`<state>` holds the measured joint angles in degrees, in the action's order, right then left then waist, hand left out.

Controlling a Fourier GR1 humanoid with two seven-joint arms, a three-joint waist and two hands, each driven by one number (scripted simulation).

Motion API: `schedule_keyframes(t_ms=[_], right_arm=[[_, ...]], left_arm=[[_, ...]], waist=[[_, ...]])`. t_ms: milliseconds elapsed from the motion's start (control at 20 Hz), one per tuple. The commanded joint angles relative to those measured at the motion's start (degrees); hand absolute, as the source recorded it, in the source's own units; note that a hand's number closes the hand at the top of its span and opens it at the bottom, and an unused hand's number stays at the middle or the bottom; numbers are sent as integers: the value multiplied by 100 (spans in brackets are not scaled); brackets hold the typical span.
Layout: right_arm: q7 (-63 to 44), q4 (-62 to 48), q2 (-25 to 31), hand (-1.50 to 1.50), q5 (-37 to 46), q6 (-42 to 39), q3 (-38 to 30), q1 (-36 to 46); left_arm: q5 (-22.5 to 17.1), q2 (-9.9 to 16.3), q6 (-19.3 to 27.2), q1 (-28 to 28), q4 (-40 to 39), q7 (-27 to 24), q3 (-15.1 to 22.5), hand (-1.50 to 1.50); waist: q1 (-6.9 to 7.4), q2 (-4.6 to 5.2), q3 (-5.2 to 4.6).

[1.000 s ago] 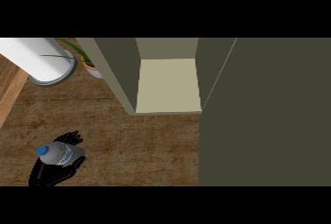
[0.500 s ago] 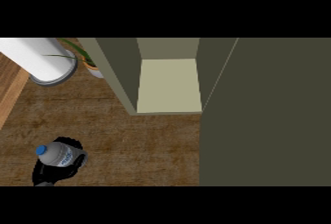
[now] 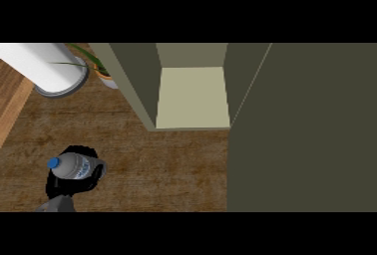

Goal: Pick up the bottled water, place it into the cabinet and close the cabinet

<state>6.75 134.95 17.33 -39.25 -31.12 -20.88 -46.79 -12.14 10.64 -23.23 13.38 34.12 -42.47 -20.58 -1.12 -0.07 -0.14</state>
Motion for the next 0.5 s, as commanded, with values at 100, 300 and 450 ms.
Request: schedule_keyframes(t_ms=[100, 300, 450], right_arm=[[-486, 1214, -37, -150, -656, 376, -190, -301], [-375, 1062, 113, -150, -797, 281, -288, -334], [-354, 1240, 22, -150, -834, 295, -276, -521]], left_arm=[[93, -34, 42, -2, 504, -70, 220, 150], [78, -435, 318, 149, 1246, 693, 550, 150], [149, -831, 671, -75, 1923, 831, 791, 150]], waist=[[56, -9, 8], [85, -29, 14], [84, -45, 13]])
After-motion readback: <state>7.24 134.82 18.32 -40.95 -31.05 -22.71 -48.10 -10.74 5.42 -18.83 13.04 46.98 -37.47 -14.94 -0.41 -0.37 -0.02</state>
